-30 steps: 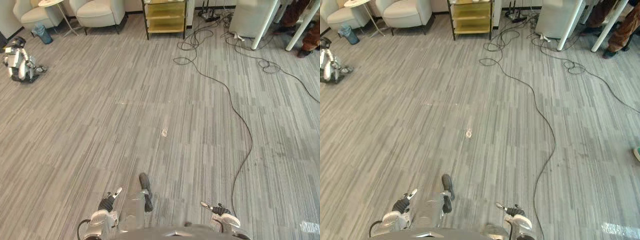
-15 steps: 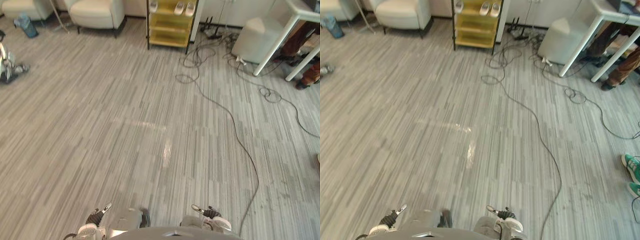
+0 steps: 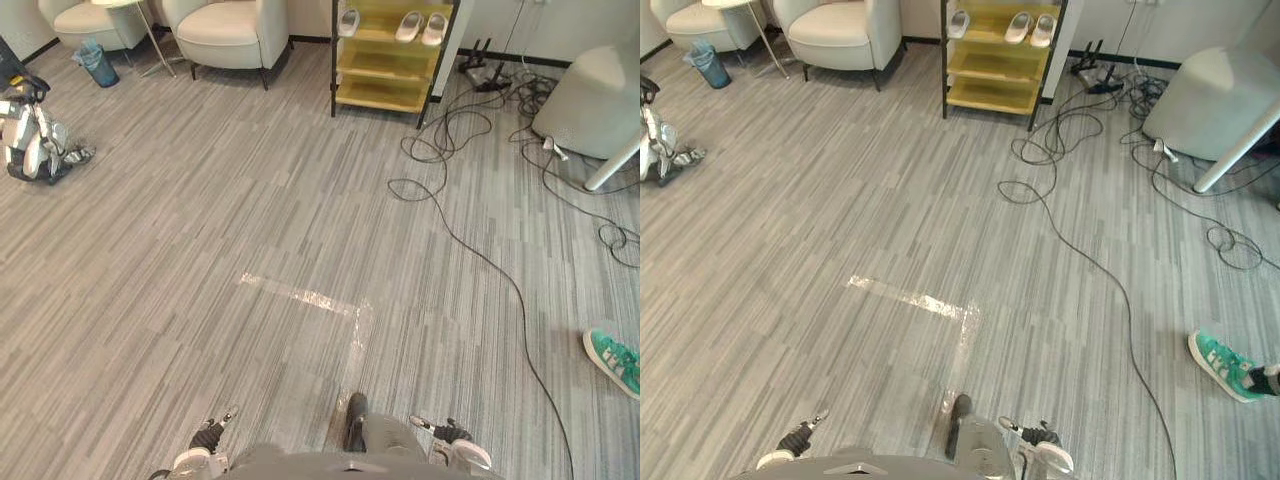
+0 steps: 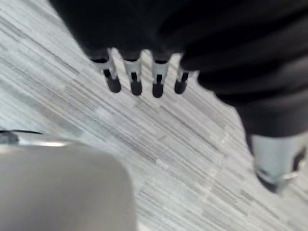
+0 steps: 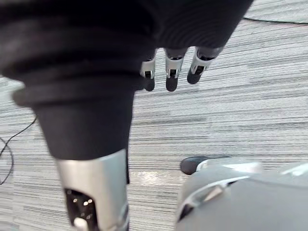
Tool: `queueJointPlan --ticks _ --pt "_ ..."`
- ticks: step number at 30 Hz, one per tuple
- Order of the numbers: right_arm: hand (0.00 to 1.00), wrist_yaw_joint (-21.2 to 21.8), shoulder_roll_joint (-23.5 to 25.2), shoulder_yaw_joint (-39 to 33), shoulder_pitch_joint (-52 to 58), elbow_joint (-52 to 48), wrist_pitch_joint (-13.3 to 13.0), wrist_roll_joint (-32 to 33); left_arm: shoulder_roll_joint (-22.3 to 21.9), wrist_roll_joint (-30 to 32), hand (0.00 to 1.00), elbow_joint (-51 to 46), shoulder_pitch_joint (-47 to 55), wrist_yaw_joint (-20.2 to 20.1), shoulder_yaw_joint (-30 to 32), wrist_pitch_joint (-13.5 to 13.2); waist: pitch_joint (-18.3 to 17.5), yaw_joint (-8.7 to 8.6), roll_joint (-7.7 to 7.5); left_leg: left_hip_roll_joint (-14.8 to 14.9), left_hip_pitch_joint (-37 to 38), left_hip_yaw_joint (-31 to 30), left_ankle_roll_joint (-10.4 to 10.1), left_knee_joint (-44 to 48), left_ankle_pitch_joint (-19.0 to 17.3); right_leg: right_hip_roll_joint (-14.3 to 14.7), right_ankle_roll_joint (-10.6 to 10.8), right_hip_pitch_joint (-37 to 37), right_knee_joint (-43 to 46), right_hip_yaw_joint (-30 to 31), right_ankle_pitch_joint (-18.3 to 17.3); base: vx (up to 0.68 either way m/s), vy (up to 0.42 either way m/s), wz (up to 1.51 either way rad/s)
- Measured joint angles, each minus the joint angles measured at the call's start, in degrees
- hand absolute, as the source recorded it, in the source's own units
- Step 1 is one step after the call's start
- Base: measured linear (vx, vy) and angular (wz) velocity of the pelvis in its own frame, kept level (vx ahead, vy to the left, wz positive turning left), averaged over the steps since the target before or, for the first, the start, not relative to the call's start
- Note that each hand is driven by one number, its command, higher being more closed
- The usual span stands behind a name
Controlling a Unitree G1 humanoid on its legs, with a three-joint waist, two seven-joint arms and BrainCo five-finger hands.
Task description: Pick up cushions and gather them together orderly.
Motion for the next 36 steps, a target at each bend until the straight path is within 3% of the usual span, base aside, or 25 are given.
queueJointPlan --ticks 2,4,5,6,8,9,10,11,12,13,14,15,16,17,18,19,20,22,26,28,29,30,31,35,36 --pt "0.0 -0.02 0.05 0.83 -0.59 0.22 -0.04 0.18 0.29 -0.03 0.0 -1.15 0.51 0.0 -0.12 -0.06 0.07 1.06 -0.68 1.06 -3.69 3.48 0.57 -1.85 -2.38 -0.17 0.36 4.73 -2.85 1.48 -0.48 0.44 -0.073 -0.41" --pt "0.0 -0.01 0.28 1.0 -1.82 0.21 -0.06 1.06 0.39 -0.04 0.0 -1.47 0.62 0.01 -0.19 -0.29 0.19 1.37 -0.81 0.73 -7.86 5.15 0.7 -10.62 -3.59 -0.76 1.28 7.48 -5.23 2.77 -0.54 0.43 0.038 -0.41" --pt "0.0 -0.07 0.83 0.72 -1.98 0.17 -0.05 1.15 0.84 -0.05 0.0 -1.51 0.56 0.03 -0.58 -0.31 0.57 1.16 -1.44 -1.37 -9.06 5.54 -0.22 -22.55 -2.86 -2.46 2.49 9.03 -5.9 2.82 -1.23 0.36 0.109 -0.14" --pt "0.0 -0.11 1.05 0.55 -1.71 0.16 -0.05 1.26 1.17 -0.05 0.0 -1.57 0.43 0.05 -1.07 -0.34 0.82 0.98 -1.84 -2.82 -9.12 5.36 -0.58 -29.26 -1.15 -3.52 3.39 9.85 -6.22 2.7 -1.8 0.41 0.169 0.0" --pt "0.0 -0.27 1.19 0.39 -0.59 0.31 0.07 1.41 1.74 -0.08 0.0 -1.27 0.09 0.14 -2.9 -0.51 1.0 1.02 -1.88 -5.34 -10.43 3.59 -0.65 -45.66 7.57 -5.77 6.22 12.9 -7.23 2.65 -3.78 0.37 0.239 0.11" --pt "0.0 -0.28 1.29 0.38 -0.37 0.41 0.09 1.46 1.75 -0.09 0.0 -1.15 0.07 0.14 -2.94 -0.51 1.04 1.21 -1.94 -5.51 -10.48 3.15 -0.98 -46.9 9.38 -6.11 6.76 13.43 -7.29 2.79 -4.28 0.32 0.244 -0.07" --pt "0.0 -0.45 1.31 0.93 -0.37 0.46 0.11 1.48 1.76 -0.09 0.0 -1.17 0.01 0.16 -3.03 -0.51 1.07 1.49 -2.08 -5.68 -10.56 3.08 -1.26 -46.93 13.99 -6.75 7.72 14.18 -7.27 3.27 -5.28 0.33 0.261 -0.12" --pt "0.0 -0.46 1.5 1.49 -0.64 0.46 0.1 1.48 1.78 -0.09 0.0 -1.13 0.03 0.15 -3.31 -0.5 1.3 1.6 -2.61 -6.42 -10.72 3.08 0.28 -46.39 16.3 -7.43 8.35 14.46 -7.15 3.44 -5.96 0.39 0.293 -0.12" --pt "0.0 -0.42 2.19 1.79 -2.06 1.81 0.02 1.39 3.24 -0.08 0.0 -1.14 -0.44 0.16 -4.85 -0.53 1.88 1.53 -3.96 -7.65 -10.93 3.8 2.85 -44.2 15.81 -9.13 8.1 14.33 -6.57 3.92 -6.63 0.39 0.278 -0.08" --pt "0.0 -0.23 2.92 1.89 -3.25 2.37 0.22 1.22 3.76 -0.08 0.0 -1.15 -0.76 0.11 -5.18 -0.51 2.48 1.56 -4.87 -7.81 -11.83 4.26 3.9 -42.12 14.15 -9.65 8.22 14.05 -6.39 4.38 -5.98 0.37 0.254 -0.14" --pt "0.0 -0.2 4.55 1.98 -3.94 1.96 0.19 0.92 4.54 -0.03 0.0 -1.09 -0.82 0.04 -5.18 -0.45 2.89 1.88 -6.3 -7.87 -13.67 4.73 4.93 -36.34 10.85 -10.73 9.69 14.31 -6.44 5.33 -4.76 0.29 0.218 -0.15" --pt "0.0 -0.14 5.1 2.03 -3.92 1.93 0.11 0.91 4.74 -0.04 0.0 -1.02 -0.77 0.02 -5.17 -0.41 2.78 2.09 -6.68 -7.52 -14.84 4.96 5.43 -32.57 8.14 -11.03 9.99 14.48 -6.33 6.2 -4.59 0.35 0.292 -0.27" --pt "0.0 -0.06 5.14 1.94 -3.91 1.94 0.09 0.83 4.68 -0.03 0.0 -0.9 -0.86 0.04 -5.17 -0.42 2.61 2.97 -6.39 -6.4 -16.07 5.85 5.93 -27.08 3.04 -11.23 10.7 14.0 -4.14 7.71 -5.05 0.4 0.363 -0.48" --pt "0.0 0.09 4.78 2.01 -3.96 1.92 0.08 0.5 4.4 -0.02 0.0 -0.62 -0.98 0.04 -5.37 -0.41 2.19 3.7 -6.05 -6.12 -15.83 6.84 6.04 -24.58 -0.99 -11.97 11.89 11.19 2.42 9.06 -5.89 0.39 0.375 -0.56" --pt "0.0 0.11 4.56 2.02 -3.92 1.86 0.06 0.25 4.44 0.01 0.0 -0.48 -0.96 0.05 -5.95 -0.42 1.82 3.71 -5.74 -6.13 -15.53 7.36 6.23 -24.43 -2.04 -12.49 11.89 8.86 6.79 9.45 -5.94 0.38 0.384 -0.49" --pt "0.0 0.11 4.1 1.94 -3.89 1.65 0.03 -0.24 4.97 0.07 0.0 -0.49 -1.07 -0.03 -7.82 -0.43 1.67 3.24 -5.54 -7.12 -13.99 8.03 7.14 -25.32 -2.57 -14.29 12.19 2.08 20.88 9.67 -6.4 0.26 0.26 -0.1" --pt "0.0 0.1 4.05 1.89 -3.72 1.66 0.01 -0.3 5.56 0.06 0.0 -0.33 -1.37 -0.05 -8.92 -0.37 1.61 2.74 -5.88 -8.27 -12.8 8.02 7.29 -26.56 -2.57 -14.97 12.72 -0.71 27.45 9.6 -6.9 0.33 0.275 0.12" --pt "0.0 0.11 3.5 2.24 -3.78 1.64 -0.05 -0.03 6.29 0.03 0.0 -0.26 -1.98 -0.45 -11.66 -0.39 1.6 2.21 -6.0 -11.8 -5.63 7.45 8.07 -33.34 -2.03 -14.37 12.05 -6.19 37.63 7.8 -11.75 0.4 0.225 0.36" --pt "0.0 0.1 3.02 4.23 -4.51 1.3 -0.57 0.81 5.83 0.01 0.0 -0.72 -2.37 -0.44 -11.69 -0.39 2.12 0.95 -5.01 -12.85 1.27 5.06 8.24 -38.53 -1.86 -11.6 9.39 -9.94 31.92 -0.13 -15.67 0.3 0.069 0.39" --pt "0.0 0.09 3.01 4.17 -4.81 1.32 -0.55 1.14 5.95 0.01 0.0 -0.95 -2.8 -0.39 -11.62 -0.39 2.22 0.42 -4.93 -12.78 2.95 3.6 7.76 -39.61 -1.74 -9.84 8.48 -12.77 27.4 -0.6 -15.1 0.25 -0.008 0.41" --pt "0.0 0.07 3.02 4.19 -5.19 1.33 -0.53 1.26 6.05 0.01 0.0 -1.25 -2.81 -0.37 -11.48 -0.39 2.37 -0.02 -5.21 -12.58 3.76 2.73 7.16 -39.76 -1.94 -8.74 7.1 -13.91 23.7 -0.36 -13.47 0.28 -0.086 0.44" --pt "0.0 0.06 3.26 4.26 -5.13 1.4 -0.48 1.28 6.38 -0.01 0.0 -1.25 -2.64 -0.37 -11.37 -0.39 2.38 -0.1 -5.77 -12.86 5.15 1.88 5.82 -39.72 -2.7 -7.0 5.7 -13.48 15.0 0.09 -6.67 0.3 -0.099 0.47" --pt "0.0 0.05 3.48 4.21 -4.8 1.54 -0.48 1.34 6.77 0.02 0.0 -1.23 -2.62 -0.4 -11.33 -0.4 2.37 -0.1 -6.76 -13.67 6.0 1.27 5.12 -39.67 -3.16 -7.05 4.06 -13.15 11.85 0.62 0.62 0.39 -0.145 0.44" --pt "0.0 0.01 1.78 3.12 -4.63 1.51 -0.54 1.76 4.19 0.1 0.0 -1.14 -2.77 -0.36 -10.65 -0.55 2.02 -0.27 -2.67 -10.64 8.43 -0.29 3.99 -42.29 -3.71 -3.98 3.32 -8.9 5.94 -0.42 2.83 0.27 -0.096 0.18" --pt "0.0 -0.05 1.81 2.64 -4.62 1.58 -0.51 1.86 3.88 0.11 0.0 -1.09 -2.7 -0.37 -10.27 -0.52 2.05 -0.37 -2.5 -10.32 8.9 -0.29 3.57 -42.93 -3.44 -3.34 3.17 -8.04 4.49 -0.47 3.24 0.22 -0.067 0.03"
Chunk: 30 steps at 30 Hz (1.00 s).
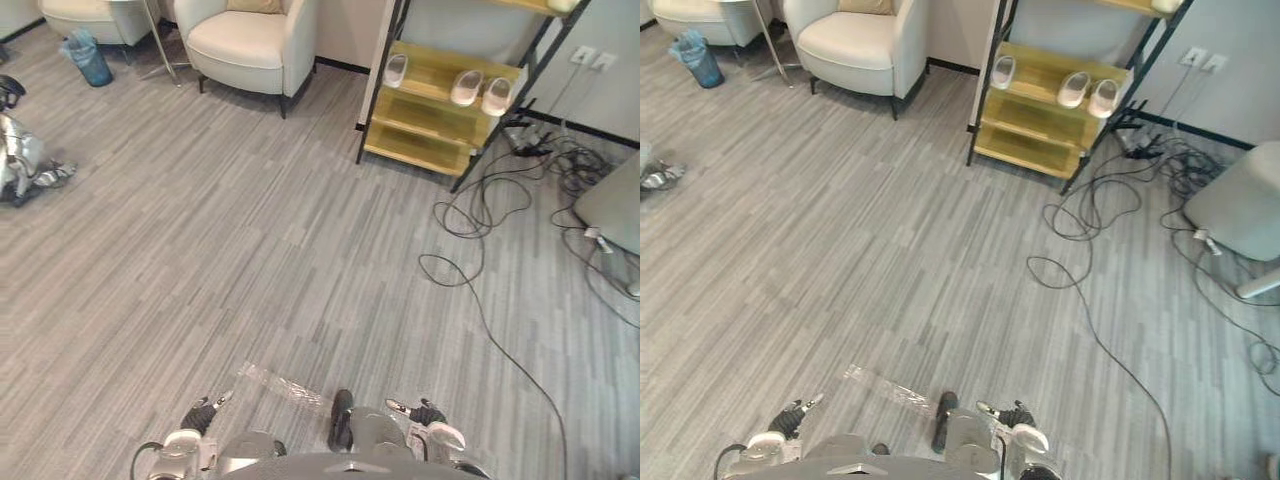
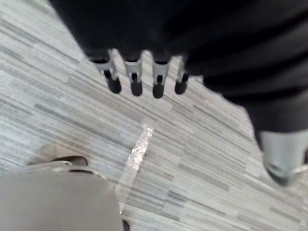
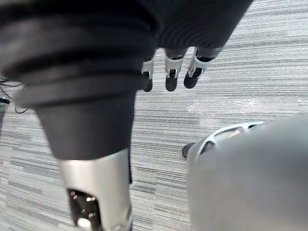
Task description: Pick up cushions and gather them together orderly.
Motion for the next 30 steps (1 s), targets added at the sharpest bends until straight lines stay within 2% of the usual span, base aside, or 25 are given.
queueJointPlan --ticks 4,8,14,16,17,18,19,20,21,23,24,25,26,27,28,29,30 --pt "0.0 -0.1 0.01 -1.2 1.55 0.3 0.06 0.11 -0.17 0.13 0.0 0.57 0.04 -0.12 0.27 0.0 -0.12 0.01 -0.17 0.55 3.15 0.14 -0.49 -1.13 0.88 2.0 0.47 6.88 -8.39 0.23 2.8 0.11 0.003 -0.03" --pt "0.0 -0.14 0.1 -2.07 1.88 0.34 0.17 0.15 -0.09 1.83 0.0 0.77 -0.04 -0.23 0.14 0.01 -0.59 -0.11 -0.53 -0.57 3.09 0.48 -0.47 -1.52 0.92 2.39 1.32 9.52 -15.35 1.67 6.61 0.04 0.088 -0.11" --pt "0.0 -0.13 0.1 -3.89 3.31 0.32 0.4 0.2 -0.28 2.26 0.0 2.15 -0.03 -0.22 0.04 0.09 -1.98 -0.58 -0.26 -2.04 4.45 1.64 -0.46 -0.89 0.93 1.65 1.4 10.61 -15.39 3.4 6.67 0.03 0.101 -0.12" --pt "0.0 -0.15 -0.08 -4.12 4.0 0.31 0.43 0.21 -0.26 2.34 0.0 2.26 0.12 -0.24 -0.04 0.11 -2.33 -1.13 -0.27 -3.21 4.11 1.68 -0.72 2.2 1.08 0.26 1.4 11.61 -15.39 3.95 6.67 -0.01 0.155 -0.04" --pt "0.0 -0.18 0.87 -4.17 4.35 0.58 0.48 0.24 1.16 2.41 0.0 2.58 0.15 -0.39 -0.02 -0.12 -2.7 -1.06 -2.33 -3.24 0.6 2.49 2.85 5.48 -3.61 -3.62 2.72 11.85 -15.34 5.23 6.19 -0.04 0.176 0.13" --pt "0.0 -0.14 -0.69 -5.6 5.91 0.35 0.32 1.46 -0.52 3.19 0.0 2.18 2.28 -0.43 0.27 0.09 -3.49 -1.8 1.38 3.72 -2.35 6.64 -2.56 7.81 -1.09 -0.34 2.15 10.71 -8.02 5.4 0.62 -0.03 0.102 0.18" --pt "0.0 -0.16 0.01 -5.72 6.09 0.55 0.55 1.64 0.3 3.27 0.0 1.67 1.82 -0.57 0.67 0.18 -2.83 -1.8 0.3 4.61 -5.62 6.7 -3.08 17.51 -0.75 -0.44 2.79 11.64 -8.61 6.33 -0.97 -0.03 0.051 -0.19" --pt "0.0 -0.23 0.31 -5.75 6.85 0.36 0.49 1.83 0.15 3.24 0.0 1.54 2.46 -0.64 1.42 0.22 -2.12 -0.7 0.11 6.55 -10.83 6.11 -5.16 29.97 1.17 -1.2 3.07 13.15 -8.94 8.52 -0.91 -0.01 0.086 -0.52" --pt "0.0 -0.33 0.26 -5.82 6.45 0.34 0.51 2.12 0.31 3.18 0.0 1.62 2.84 -0.6 1.63 0.21 -1.84 0.06 -0.45 6.51 -12.8 4.15 -1.78 30.32 -3.05 -2.04 3.54 13.38 -8.91 10.39 -1.07 -0.04 0.135 -0.7" --pt "0.0 -0.34 -0.32 -6.61 6.96 0.32 0.5 2.52 -0.47 3.17 0.0 1.55 2.35 -0.39 1.36 0.18 -1.25 -0.21 0.97 6.78 -14.66 0.39 -2.17 24.4 -3.72 -2.13 4.16 13.16 -9.15 11.6 -1.45 -0.02 0.149 -0.46" --pt "0.0 -0.35 -0.73 -7.16 7.19 0.14 0.48 2.58 -1.01 3.17 0.0 1.59 2.69 -0.27 1.2 0.19 -1.24 -0.37 2.02 7.0 -13.89 -2.24 -3.35 16.12 -2.54 -1.64 5.1 12.92 -9.44 12.5 -1.48 -0.02 0.223 -0.53" --pt "0.0 -0.39 -0.99 -7.26 7.54 0.09 0.53 2.54 -1.41 3.14 0.0 1.92 3.03 -0.21 1.33 0.27 -1.2 -0.16 2.03 6.54 -12.95 -1.47 -3.0 13.91 1.29 -1.9 6.41 13.49 -10.52 13.77 -0.83 0.08 0.218 -0.62" --pt "0.0 -0.44 -0.37 -7.32 8.07 -0.3 0.72 2.57 -1.02 3.15 0.0 1.98 3.41 -0.14 1.44 0.38 -2.03 0.24 2.31 4.95 -11.87 -0.96 -3.03 10.89 1.28 -2.6 6.33 13.7 -10.65 14.97 -0.97 0.13 0.21 -0.45" --pt "0.0 -0.5 -0.15 -7.3 8.35 -0.37 0.73 2.53 -0.8 3.18 0.0 1.96 3.38 -0.17 1.37 0.4 -2.11 0.11 1.98 4.47 -11.55 -0.68 -3.05 9.8 1.28 -2.76 6.3 12.95 -8.4 14.97 -1.87 0.16 0.111 -0.21" --pt "0.0 -0.9 0.52 -7.38 8.83 -0.19 0.86 2.57 -0.28 3.18 0.0 1.96 3.44 -0.13 1.37 0.39 -1.94 -0.03 0.67 3.66 -10.44 0.1 -3.44 7.6 1.68 -2.79 5.97 11.99 -4.16 14.91 -3.39 0.16 0.052 -0.08" --pt "0.0 -1.4 0.59 -7.42 8.97 0.34 0.99 2.55 0.05 3.16 0.0 1.91 3.23 -0.15 1.36 0.4 -2.12 -0.01 -0.39 2.63 -9.86 0.35 -3.3 6.74 2.69 -2.89 5.31 12.32 -4.28 14.56 -4.78 0.15 0.037 -0.17" --pt "0.0 -1.53 0.53 -7.46 8.94 0.43 1.24 2.54 0.15 3.16 0.0 1.89 3.14 -0.12 1.33 0.39 -2.27 0.25 -0.78 1.83 -9.9 -0.04 -3.09 6.83 2.58 -3.2 5.91 12.35 -5.04 15.02 -5.19 0.18 0.151 -0.48"
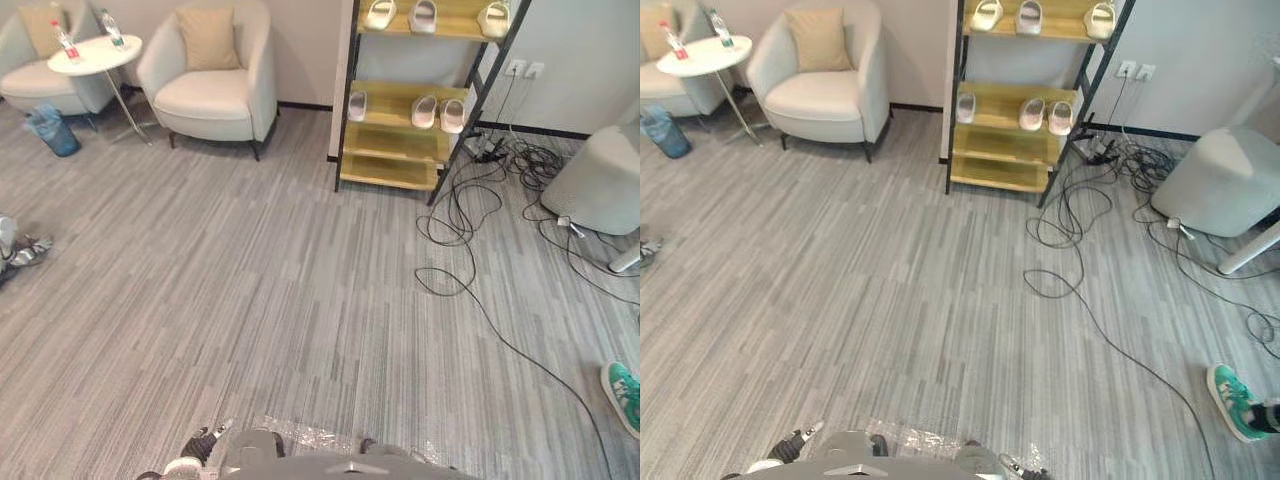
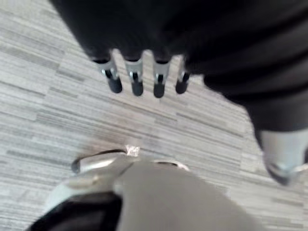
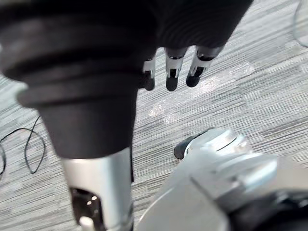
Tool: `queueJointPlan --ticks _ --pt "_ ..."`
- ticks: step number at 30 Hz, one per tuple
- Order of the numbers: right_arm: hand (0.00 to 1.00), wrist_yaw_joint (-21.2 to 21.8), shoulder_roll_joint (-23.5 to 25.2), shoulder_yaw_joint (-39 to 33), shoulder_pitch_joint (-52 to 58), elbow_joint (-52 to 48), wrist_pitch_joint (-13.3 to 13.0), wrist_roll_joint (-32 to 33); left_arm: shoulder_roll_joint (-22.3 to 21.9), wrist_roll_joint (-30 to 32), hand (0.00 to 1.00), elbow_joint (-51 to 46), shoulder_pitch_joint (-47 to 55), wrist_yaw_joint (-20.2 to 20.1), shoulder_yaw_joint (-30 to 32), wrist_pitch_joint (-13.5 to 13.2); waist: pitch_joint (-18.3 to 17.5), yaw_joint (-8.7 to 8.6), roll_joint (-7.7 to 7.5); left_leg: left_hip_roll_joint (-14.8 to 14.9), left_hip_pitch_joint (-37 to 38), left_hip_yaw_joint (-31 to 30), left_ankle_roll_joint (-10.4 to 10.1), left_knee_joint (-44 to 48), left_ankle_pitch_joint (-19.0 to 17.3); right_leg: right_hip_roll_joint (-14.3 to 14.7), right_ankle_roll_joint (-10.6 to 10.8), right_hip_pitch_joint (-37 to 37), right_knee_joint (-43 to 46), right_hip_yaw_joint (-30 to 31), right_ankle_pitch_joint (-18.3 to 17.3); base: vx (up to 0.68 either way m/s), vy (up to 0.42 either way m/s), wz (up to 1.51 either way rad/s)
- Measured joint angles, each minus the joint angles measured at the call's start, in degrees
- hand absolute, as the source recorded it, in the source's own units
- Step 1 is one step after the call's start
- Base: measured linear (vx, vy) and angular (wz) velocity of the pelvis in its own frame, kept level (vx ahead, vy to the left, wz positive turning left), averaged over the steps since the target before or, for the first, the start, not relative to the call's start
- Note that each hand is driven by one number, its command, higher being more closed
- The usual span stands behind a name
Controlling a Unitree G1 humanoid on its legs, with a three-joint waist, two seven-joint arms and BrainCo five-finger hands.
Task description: Pick up cushions and gather them together orderly.
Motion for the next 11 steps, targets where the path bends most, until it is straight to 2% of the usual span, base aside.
queueJointPlan --ticks 1,3,4,5,6,7,8,9,10,11 --pt "0.0 0.02 -0.1 -0.2 -0.27 0.02 0.36 -0.19 -0.14 -0.12 0.0 0.16 0.11 -0.01 0.02 0.14 -0.08 0.27 0.05 -1.66 -0.1 -0.56 2.48 0.51 -1.44 -0.85 1.07 -1.19 0.72 2.07 -1.47 0.12 0.17 -0.55" --pt "0.0 0.08 -0.21 -0.31 -0.99 -0.03 0.49 -0.57 -0.11 -0.14 0.0 0.39 0.19 -0.02 -0.02 0.25 -0.44 0.43 -0.5 -2.18 0.41 0.72 2.74 -0.56 -1.45 -1.5 1.45 -2.64 2.35 3.42 -2.55 0.09 0.106 -0.54" --pt "0.0 0.21 -0.34 -0.28 -1.29 -0.03 0.51 -1.09 -0.04 -0.15 0.0 0.43 0.28 0.0 -0.21 0.26 -1.16 0.45 0.04 -2.68 1.77 2.74 2.91 -2.57 -1.5 -1.98 1.01 -3.53 3.21 4.05 -3.16 0.13 0.046 -0.54" --pt "0.0 0.31 -0.39 -0.17 -1.35 -0.01 0.5 -1.16 -0.11 -0.24 0.0 0.42 0.33 -0.01 -0.24 0.26 -1.6 0.23 -0.09 -2.74 2.28 4.17 2.75 -3.6 -1.17 -2.3 1.15 -4.21 3.48 3.87 -2.7 0.21 0.082 -0.7" --pt "0.0 0.41 -0.65 -0.16 -1.39 0.04 0.53 -1.2 -0.24 -0.69 0.0 0.35 0.26 -0.01 -0.24 0.26 -2.56 0.17 0.5 -2.61 2.8 6.63 4.03 -4.97 -0.24 -2.64 1.44 -5.4 3.85 1.72 -2.0 0.2 0.068 -0.65" --pt "0.0 0.4 -0.78 -0.17 -1.58 0.03 0.54 -1.21 -0.31 -0.92 0.0 0.24 0.23 -0.01 -0.23 0.25 -2.84 0.17 0.66 -2.57 3.08 7.64 4.43 -5.6 0.14 -2.71 1.28 -6.05 3.79 0.08 -1.6 0.33 0.124 -0.93" --pt "0.0 0.38 -0.98 -0.01 -2.42 -0.05 0.51 -1.24 0.06 -1.05 0.0 0.54 0.17 -0.04 -0.25 0.26 -3.32 0.0 0.87 -2.52 2.95 9.25 4.69 -4.5 0.42 -2.85 0.04 -6.19 2.71 -3.71 0.41 0.24 0.088 -0.73" --pt "0.0 0.37 -0.87 0.03 -2.69 -0.06 0.5 -1.25 0.18 -1.03 0.0 0.65 -0.16 -0.03 -0.23 0.26 -3.22 0.03 0.76 -2.43 2.07 9.58 4.63 -1.92 0.45 -3.1 -0.66 -5.75 1.8 -4.14 1.42 0.28 0.119 -0.64" --pt "0.0 0.35 -0.27 -0.18 -3.84 -0.03 0.49 -1.25 1.15 -1.02 0.0 0.79 -1.13 -0.2 -0.2 0.21 -2.43 0.04 -0.56 -2.46 -2.44 9.26 4.28 8.93 2.29 -5.46 -1.44 -4.62 0.92 -3.97 2.45 0.18 0.08 -0.21" --pt "0.0 0.32 0.71 -0.51 -4.21 0.68 0.61 -1.27 2.23 -1.09 0.0 0.78 -1.9 -0.16 -0.18 -0.23 -1.52 0.25 -3.41 -5.13 -5.39 6.01 6.49 7.84 -0.74 -9.28 -0.84 -3.41 0.17 -3.64 2.04 0.18 0.08 -0.11"
